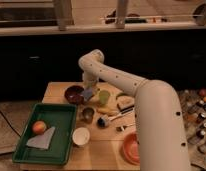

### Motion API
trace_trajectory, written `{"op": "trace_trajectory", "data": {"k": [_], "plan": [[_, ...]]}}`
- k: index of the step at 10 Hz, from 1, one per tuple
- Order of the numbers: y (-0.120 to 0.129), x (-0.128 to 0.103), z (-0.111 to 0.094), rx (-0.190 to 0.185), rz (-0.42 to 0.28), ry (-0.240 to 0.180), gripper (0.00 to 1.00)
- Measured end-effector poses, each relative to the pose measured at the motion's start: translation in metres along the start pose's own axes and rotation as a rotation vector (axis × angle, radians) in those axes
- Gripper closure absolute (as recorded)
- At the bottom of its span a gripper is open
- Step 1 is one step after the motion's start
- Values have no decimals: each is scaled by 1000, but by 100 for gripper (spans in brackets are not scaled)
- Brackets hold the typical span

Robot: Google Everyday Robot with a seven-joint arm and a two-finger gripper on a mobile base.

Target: Wipe purple bowl with sponge

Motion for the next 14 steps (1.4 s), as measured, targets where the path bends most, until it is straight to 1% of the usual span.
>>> {"op": "trace_trajectory", "data": {"k": [2, 4, 6, 7, 9, 13, 14], "plan": [[-13, -4, -4, -3, -42, 3, 100], [-34, -10, -8, -12, -89, 4, 100], [-45, -8, -8, -21, -112, 14, 100], [-54, -10, -7, -20, -125, 15, 100], [-66, -10, -3, -28, -142, 22, 100], [-77, -7, 7, -37, -147, 32, 100], [-81, -10, 12, -40, -156, 34, 100]]}}
